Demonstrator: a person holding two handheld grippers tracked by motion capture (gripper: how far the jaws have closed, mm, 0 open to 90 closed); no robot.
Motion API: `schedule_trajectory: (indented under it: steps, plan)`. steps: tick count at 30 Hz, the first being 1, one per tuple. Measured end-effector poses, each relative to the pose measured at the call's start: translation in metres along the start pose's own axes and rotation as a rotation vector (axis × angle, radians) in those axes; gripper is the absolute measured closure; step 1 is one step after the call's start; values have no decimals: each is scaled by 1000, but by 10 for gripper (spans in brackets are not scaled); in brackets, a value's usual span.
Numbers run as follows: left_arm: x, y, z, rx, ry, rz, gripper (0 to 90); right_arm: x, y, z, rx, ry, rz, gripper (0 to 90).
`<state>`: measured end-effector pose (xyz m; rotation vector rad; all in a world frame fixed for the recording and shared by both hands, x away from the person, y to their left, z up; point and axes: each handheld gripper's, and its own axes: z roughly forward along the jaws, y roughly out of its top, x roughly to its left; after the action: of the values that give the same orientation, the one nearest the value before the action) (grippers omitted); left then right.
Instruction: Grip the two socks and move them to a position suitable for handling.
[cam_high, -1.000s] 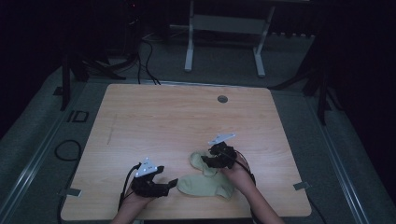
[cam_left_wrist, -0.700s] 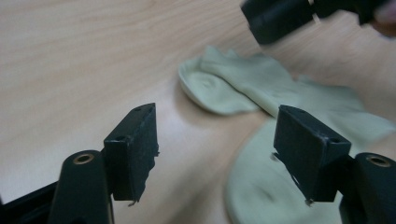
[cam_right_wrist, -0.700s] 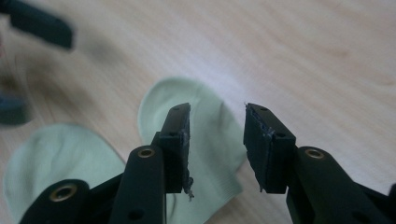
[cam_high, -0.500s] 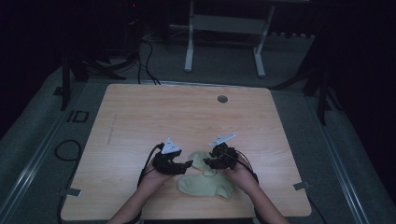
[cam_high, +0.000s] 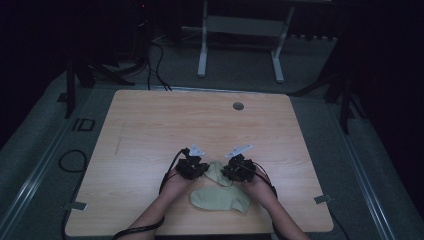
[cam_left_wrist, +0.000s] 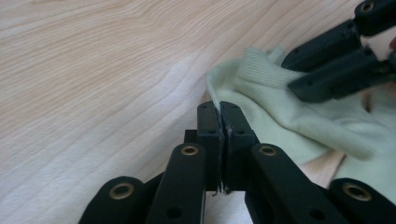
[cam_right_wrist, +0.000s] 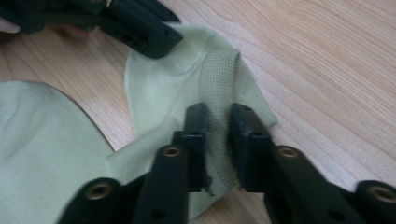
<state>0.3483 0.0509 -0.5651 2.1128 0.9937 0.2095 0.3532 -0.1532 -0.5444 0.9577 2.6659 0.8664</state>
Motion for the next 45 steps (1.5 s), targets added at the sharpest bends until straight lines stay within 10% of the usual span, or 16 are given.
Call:
schedule_trajectory:
  steps: [16, 35, 41, 45]
  plan:
    - [5, 0, -53, -78, 109, 15, 886, -26, -3, -51, -115, -45, 81, 833]
    - [7, -26, -26, -27, 93, -39, 875, -46, -25, -16, -36, -83, 152, 829]
    - [13, -24, -43, -116, 96, -58, 619, -46, -24, -20, -44, -88, 152, 688]
    - [14, -18, -53, -146, 100, -41, 761, -44, -19, -32, -87, -92, 148, 737]
